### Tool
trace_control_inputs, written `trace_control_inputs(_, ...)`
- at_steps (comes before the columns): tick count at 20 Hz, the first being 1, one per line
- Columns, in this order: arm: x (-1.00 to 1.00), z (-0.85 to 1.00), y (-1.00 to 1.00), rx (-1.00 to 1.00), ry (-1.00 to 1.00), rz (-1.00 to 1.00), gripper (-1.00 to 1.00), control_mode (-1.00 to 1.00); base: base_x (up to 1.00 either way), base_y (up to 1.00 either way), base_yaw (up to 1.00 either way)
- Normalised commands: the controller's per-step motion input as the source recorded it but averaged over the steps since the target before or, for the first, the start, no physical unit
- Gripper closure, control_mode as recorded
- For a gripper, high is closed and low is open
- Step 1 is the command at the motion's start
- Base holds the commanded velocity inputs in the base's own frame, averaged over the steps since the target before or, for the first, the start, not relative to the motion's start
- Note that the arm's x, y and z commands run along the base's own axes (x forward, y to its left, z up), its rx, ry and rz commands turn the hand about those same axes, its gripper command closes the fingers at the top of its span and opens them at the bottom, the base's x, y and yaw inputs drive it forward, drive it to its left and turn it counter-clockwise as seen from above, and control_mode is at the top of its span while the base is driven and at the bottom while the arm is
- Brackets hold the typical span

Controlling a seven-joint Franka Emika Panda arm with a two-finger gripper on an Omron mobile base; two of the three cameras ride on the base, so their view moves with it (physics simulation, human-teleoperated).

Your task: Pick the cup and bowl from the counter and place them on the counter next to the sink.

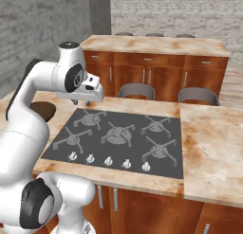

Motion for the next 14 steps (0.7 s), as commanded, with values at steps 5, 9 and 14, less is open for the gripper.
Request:
trace_control_inputs(5, -0.17, -0.04, 0.10, 0.00, -0.01, 0.05, -1.00, -1.00, 0.00, 0.00, 0.00)
trace_control_inputs(9, -0.59, 0.00, 0.62, 0.00, -0.01, 0.14, -1.00, -1.00, 0.00, 0.00, 0.00)
trace_control_inputs(14, -0.29, 0.00, 0.80, 0.00, 0.00, 0.10, -1.00, -1.00, 0.00, 0.00, 0.00)
